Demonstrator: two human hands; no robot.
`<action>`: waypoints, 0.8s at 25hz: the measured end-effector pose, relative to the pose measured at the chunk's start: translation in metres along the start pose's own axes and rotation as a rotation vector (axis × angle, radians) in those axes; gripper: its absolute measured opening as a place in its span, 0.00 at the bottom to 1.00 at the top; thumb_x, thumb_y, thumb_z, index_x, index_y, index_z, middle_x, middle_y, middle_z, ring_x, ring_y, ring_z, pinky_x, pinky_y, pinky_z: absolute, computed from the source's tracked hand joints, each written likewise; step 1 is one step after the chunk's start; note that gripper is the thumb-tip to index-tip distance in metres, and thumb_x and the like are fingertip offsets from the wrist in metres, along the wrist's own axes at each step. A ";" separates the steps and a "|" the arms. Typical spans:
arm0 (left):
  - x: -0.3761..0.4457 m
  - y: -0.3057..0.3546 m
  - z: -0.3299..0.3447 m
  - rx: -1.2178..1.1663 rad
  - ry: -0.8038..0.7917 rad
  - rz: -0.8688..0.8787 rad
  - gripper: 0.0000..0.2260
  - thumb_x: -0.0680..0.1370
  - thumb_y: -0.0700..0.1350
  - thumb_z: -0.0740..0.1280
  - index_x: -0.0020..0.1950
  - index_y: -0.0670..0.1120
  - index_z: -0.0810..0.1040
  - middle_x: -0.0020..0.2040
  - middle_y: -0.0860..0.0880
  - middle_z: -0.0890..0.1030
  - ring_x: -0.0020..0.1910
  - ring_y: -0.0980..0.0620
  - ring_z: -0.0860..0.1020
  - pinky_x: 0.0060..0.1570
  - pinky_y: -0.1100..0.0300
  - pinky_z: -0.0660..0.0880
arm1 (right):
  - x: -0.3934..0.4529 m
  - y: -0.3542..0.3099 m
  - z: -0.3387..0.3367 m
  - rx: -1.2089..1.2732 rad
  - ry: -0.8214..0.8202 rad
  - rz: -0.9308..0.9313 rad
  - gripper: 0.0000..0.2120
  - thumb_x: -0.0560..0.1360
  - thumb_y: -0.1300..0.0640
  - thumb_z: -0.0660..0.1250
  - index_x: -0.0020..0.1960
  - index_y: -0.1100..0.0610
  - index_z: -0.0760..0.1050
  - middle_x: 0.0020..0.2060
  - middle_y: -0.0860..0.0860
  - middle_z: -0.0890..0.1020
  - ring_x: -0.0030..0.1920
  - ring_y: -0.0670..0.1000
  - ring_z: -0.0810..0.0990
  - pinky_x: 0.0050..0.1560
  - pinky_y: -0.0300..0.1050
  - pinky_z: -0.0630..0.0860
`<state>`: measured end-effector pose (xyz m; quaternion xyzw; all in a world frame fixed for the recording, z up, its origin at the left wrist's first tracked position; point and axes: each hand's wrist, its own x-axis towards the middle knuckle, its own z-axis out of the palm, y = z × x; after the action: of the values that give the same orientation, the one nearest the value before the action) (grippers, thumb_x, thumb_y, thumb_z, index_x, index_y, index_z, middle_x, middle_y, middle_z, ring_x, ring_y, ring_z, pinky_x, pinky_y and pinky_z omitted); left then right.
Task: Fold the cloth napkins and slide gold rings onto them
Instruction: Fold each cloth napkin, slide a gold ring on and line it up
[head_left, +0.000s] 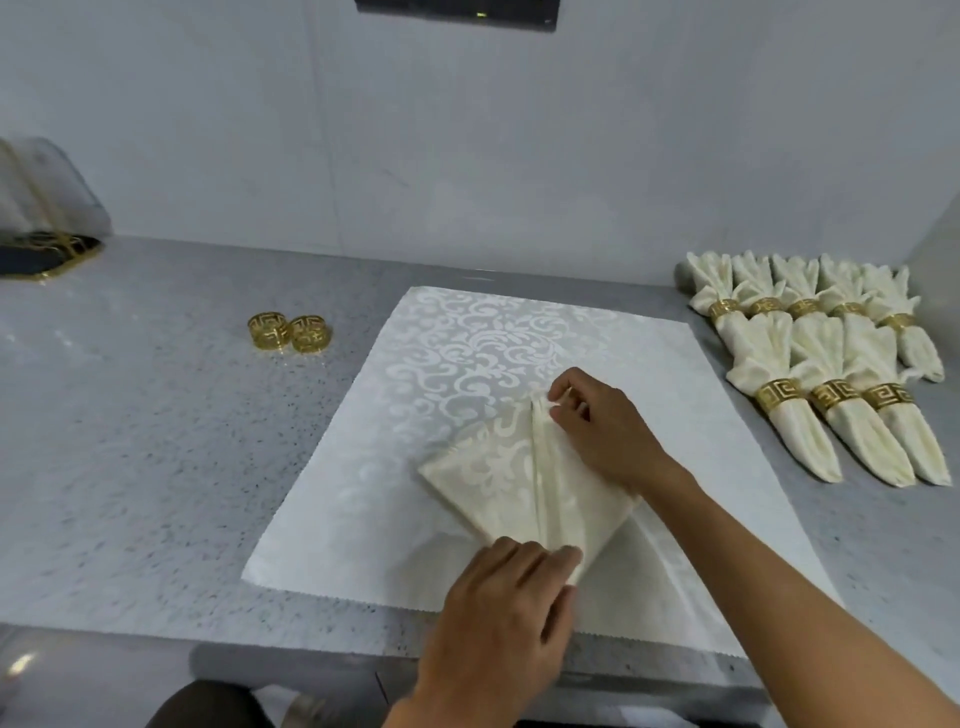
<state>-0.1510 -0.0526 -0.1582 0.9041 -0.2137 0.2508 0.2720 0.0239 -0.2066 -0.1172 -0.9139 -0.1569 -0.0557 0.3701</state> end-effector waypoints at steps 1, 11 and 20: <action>-0.001 0.000 0.001 0.022 -0.012 0.032 0.02 0.74 0.44 0.69 0.45 0.48 0.81 0.39 0.54 0.76 0.39 0.53 0.73 0.42 0.60 0.75 | 0.000 0.001 0.004 -0.089 0.007 -0.045 0.07 0.79 0.56 0.63 0.53 0.46 0.75 0.41 0.45 0.79 0.38 0.43 0.75 0.43 0.40 0.73; 0.000 0.003 0.000 0.050 -0.040 0.021 0.07 0.75 0.43 0.68 0.37 0.47 0.78 0.40 0.53 0.74 0.39 0.53 0.71 0.41 0.60 0.73 | 0.003 0.005 0.028 -0.497 0.023 -0.074 0.15 0.83 0.48 0.54 0.64 0.45 0.75 0.51 0.47 0.71 0.47 0.49 0.73 0.41 0.46 0.72; 0.023 -0.006 -0.037 -0.334 0.011 -0.250 0.07 0.77 0.50 0.63 0.47 0.52 0.80 0.47 0.61 0.77 0.49 0.60 0.76 0.51 0.63 0.72 | -0.066 -0.025 -0.022 -0.109 0.413 0.032 0.10 0.82 0.55 0.59 0.59 0.50 0.76 0.54 0.45 0.80 0.50 0.47 0.78 0.50 0.43 0.74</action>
<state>-0.1420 -0.0315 -0.1200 0.8645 -0.1368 0.1813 0.4483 -0.0461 -0.2212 -0.0990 -0.9041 -0.0599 -0.2445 0.3454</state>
